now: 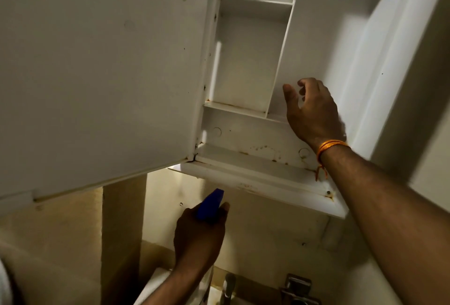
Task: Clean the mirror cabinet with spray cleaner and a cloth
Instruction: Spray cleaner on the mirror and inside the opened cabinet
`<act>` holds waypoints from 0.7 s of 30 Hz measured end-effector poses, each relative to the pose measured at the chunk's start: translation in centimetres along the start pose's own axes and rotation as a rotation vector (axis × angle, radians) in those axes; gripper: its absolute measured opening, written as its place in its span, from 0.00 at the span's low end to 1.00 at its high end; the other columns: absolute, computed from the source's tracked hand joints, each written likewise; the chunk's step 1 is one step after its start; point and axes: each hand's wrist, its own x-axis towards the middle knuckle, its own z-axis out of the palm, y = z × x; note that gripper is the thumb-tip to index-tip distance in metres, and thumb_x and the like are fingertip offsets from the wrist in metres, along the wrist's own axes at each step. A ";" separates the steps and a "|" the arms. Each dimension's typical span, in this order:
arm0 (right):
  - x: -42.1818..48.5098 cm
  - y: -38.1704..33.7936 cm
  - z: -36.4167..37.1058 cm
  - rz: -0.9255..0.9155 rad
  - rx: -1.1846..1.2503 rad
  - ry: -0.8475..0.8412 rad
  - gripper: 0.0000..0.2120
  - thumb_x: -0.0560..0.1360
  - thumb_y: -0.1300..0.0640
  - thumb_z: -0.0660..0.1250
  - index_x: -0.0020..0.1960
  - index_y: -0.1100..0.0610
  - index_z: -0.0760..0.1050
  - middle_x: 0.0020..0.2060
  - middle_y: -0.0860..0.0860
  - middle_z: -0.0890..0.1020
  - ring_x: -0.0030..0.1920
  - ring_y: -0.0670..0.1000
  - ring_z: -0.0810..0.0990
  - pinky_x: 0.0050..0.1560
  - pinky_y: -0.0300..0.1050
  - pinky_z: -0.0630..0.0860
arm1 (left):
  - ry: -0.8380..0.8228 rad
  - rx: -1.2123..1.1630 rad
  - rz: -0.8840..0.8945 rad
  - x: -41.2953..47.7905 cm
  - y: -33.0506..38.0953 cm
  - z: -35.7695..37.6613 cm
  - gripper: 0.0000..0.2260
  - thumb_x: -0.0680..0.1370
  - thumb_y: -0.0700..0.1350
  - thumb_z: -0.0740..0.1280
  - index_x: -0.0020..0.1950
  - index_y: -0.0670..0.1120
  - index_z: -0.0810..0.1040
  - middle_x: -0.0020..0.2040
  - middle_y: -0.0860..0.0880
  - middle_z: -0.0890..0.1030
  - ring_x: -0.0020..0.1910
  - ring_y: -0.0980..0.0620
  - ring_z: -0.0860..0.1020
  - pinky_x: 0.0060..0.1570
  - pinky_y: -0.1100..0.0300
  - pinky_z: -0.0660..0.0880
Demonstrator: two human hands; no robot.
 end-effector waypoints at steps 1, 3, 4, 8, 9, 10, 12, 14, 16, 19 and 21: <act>0.0 0.0 0.0 -0.004 -0.002 0.002 0.27 0.80 0.39 0.55 0.64 0.60 0.71 0.58 0.57 0.78 0.58 0.56 0.76 0.53 0.47 0.71 | -0.016 -0.003 -0.003 -0.3 -0.1 0.3 0.14 0.72 0.57 0.73 0.44 0.50 0.73 0.39 0.48 0.80 0.37 0.52 0.79 0.40 0.60 0.75; 0.1 0.0 0.0 -0.009 -0.004 0.003 0.27 0.80 0.38 0.55 0.63 0.60 0.71 0.57 0.57 0.78 0.58 0.56 0.76 0.52 0.45 0.71 | -0.069 -0.004 0.012 -1.0 -0.3 1.2 0.13 0.71 0.57 0.74 0.43 0.52 0.73 0.40 0.46 0.80 0.37 0.52 0.79 0.40 0.60 0.76; 0.1 0.0 0.0 -0.009 -0.005 0.003 0.27 0.80 0.38 0.55 0.64 0.60 0.71 0.58 0.57 0.78 0.58 0.56 0.76 0.52 0.45 0.70 | -0.099 -0.004 0.021 -1.3 -0.3 1.7 0.14 0.70 0.58 0.74 0.43 0.54 0.73 0.42 0.46 0.80 0.38 0.52 0.79 0.42 0.59 0.77; 0.1 0.0 -0.2 -0.002 0.002 0.001 0.27 0.80 0.39 0.55 0.64 0.60 0.71 0.58 0.57 0.77 0.58 0.56 0.76 0.52 0.43 0.69 | -0.148 0.118 0.141 -2.6 0.1 3.4 0.13 0.71 0.62 0.71 0.40 0.57 0.70 0.44 0.50 0.79 0.40 0.53 0.79 0.47 0.55 0.78; 0.1 -0.1 -0.2 -0.001 0.004 0.003 0.26 0.80 0.39 0.55 0.64 0.60 0.71 0.58 0.57 0.77 0.58 0.56 0.76 0.52 0.44 0.70 | -0.147 0.143 0.166 -2.8 0.2 3.7 0.14 0.72 0.63 0.70 0.40 0.57 0.70 0.43 0.50 0.79 0.39 0.53 0.79 0.46 0.56 0.78; 0.1 0.0 -0.2 0.002 0.004 0.004 0.27 0.80 0.39 0.55 0.64 0.60 0.71 0.57 0.57 0.78 0.58 0.56 0.76 0.53 0.46 0.71 | -0.160 0.141 0.169 -3.0 0.3 4.1 0.14 0.71 0.63 0.70 0.40 0.56 0.71 0.43 0.50 0.79 0.38 0.54 0.79 0.44 0.58 0.78; 0.0 -0.1 -0.1 0.005 0.000 0.004 0.27 0.80 0.39 0.55 0.64 0.60 0.71 0.58 0.56 0.78 0.58 0.56 0.76 0.53 0.46 0.71 | -0.246 0.099 0.155 -3.4 0.5 4.6 0.15 0.71 0.63 0.71 0.45 0.53 0.75 0.42 0.50 0.80 0.38 0.56 0.79 0.40 0.64 0.76; 0.0 -0.1 -0.1 0.002 -0.006 0.006 0.27 0.80 0.38 0.55 0.64 0.60 0.71 0.58 0.56 0.78 0.58 0.55 0.76 0.53 0.44 0.70 | -0.380 0.083 0.157 -3.9 0.7 5.2 0.17 0.70 0.62 0.72 0.51 0.53 0.76 0.45 0.52 0.80 0.41 0.58 0.80 0.41 0.68 0.75; 0.0 -0.2 -0.1 0.001 -0.009 0.003 0.27 0.80 0.38 0.55 0.64 0.60 0.71 0.58 0.56 0.78 0.58 0.55 0.76 0.53 0.45 0.71 | -0.503 0.132 0.200 -4.7 1.2 5.7 0.13 0.70 0.61 0.72 0.48 0.60 0.73 0.47 0.56 0.79 0.45 0.61 0.79 0.47 0.67 0.76; 0.1 -0.1 -0.2 0.001 0.003 0.002 0.27 0.80 0.38 0.55 0.64 0.60 0.71 0.58 0.56 0.77 0.58 0.55 0.76 0.53 0.45 0.71 | -0.516 0.272 0.280 -5.7 2.0 6.2 0.14 0.71 0.65 0.68 0.42 0.61 0.65 0.49 0.57 0.74 0.47 0.60 0.76 0.51 0.65 0.76; 0.1 -0.1 -0.1 0.001 0.001 0.004 0.27 0.80 0.38 0.55 0.64 0.60 0.71 0.58 0.56 0.78 0.58 0.55 0.76 0.52 0.44 0.71 | -0.472 0.280 0.299 -5.8 2.4 6.4 0.15 0.72 0.65 0.68 0.40 0.60 0.64 0.48 0.57 0.74 0.49 0.58 0.76 0.54 0.61 0.77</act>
